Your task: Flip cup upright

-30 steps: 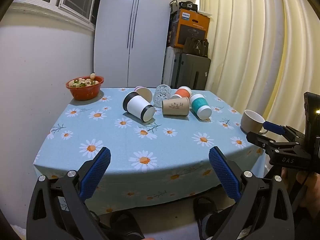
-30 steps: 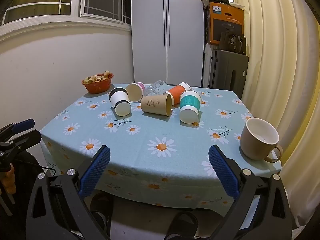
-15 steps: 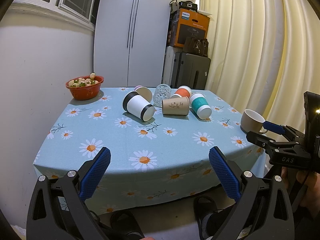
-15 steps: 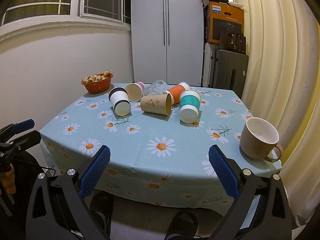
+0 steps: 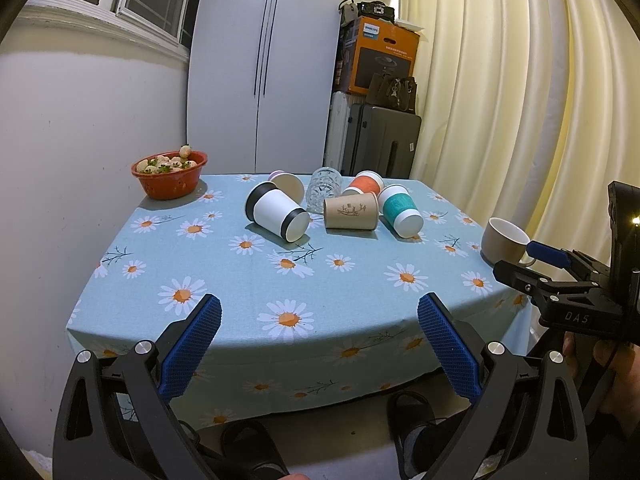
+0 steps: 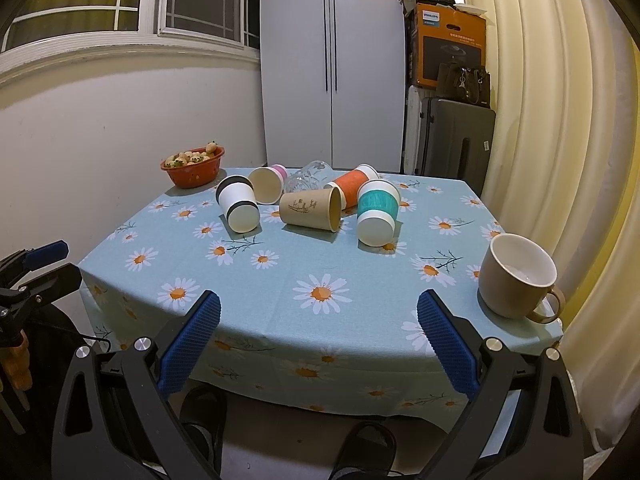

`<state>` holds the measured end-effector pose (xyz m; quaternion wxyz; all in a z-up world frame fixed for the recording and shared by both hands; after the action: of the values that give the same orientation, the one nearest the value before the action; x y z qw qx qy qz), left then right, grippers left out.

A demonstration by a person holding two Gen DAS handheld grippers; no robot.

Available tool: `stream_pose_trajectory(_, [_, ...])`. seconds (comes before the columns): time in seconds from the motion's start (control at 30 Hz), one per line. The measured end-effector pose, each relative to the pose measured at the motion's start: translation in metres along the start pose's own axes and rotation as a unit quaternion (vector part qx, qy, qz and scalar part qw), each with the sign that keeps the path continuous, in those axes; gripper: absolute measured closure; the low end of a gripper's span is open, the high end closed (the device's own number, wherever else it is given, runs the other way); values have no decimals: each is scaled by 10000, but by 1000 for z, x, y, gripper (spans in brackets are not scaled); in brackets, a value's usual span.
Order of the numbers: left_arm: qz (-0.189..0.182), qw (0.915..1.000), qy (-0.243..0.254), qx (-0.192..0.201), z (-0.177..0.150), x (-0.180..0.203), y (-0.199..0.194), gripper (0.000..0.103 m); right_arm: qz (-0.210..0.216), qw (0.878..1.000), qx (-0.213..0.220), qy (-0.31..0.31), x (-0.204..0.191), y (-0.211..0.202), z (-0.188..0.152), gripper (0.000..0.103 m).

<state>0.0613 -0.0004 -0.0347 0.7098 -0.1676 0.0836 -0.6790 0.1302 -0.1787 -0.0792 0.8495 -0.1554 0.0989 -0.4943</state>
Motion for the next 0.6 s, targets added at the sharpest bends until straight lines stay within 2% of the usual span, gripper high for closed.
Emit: stream_pose_trajectory(0.6, [-10,10000,8,-16,-1,-1,1,7,-4,10000,-11,4,0,1,-1,5])
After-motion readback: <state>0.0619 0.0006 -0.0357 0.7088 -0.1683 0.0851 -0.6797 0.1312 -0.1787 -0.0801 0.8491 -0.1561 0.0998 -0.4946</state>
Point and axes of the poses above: each gripper's, at about its wrist camera, not at the fingertips, and y roughly the way its jaws point, x to its right, z to its top, the point moved 7 cm from there along y, roughly the way its jaws point, and after that the axes turned 9 degrees about x, right-handed, at the moved point
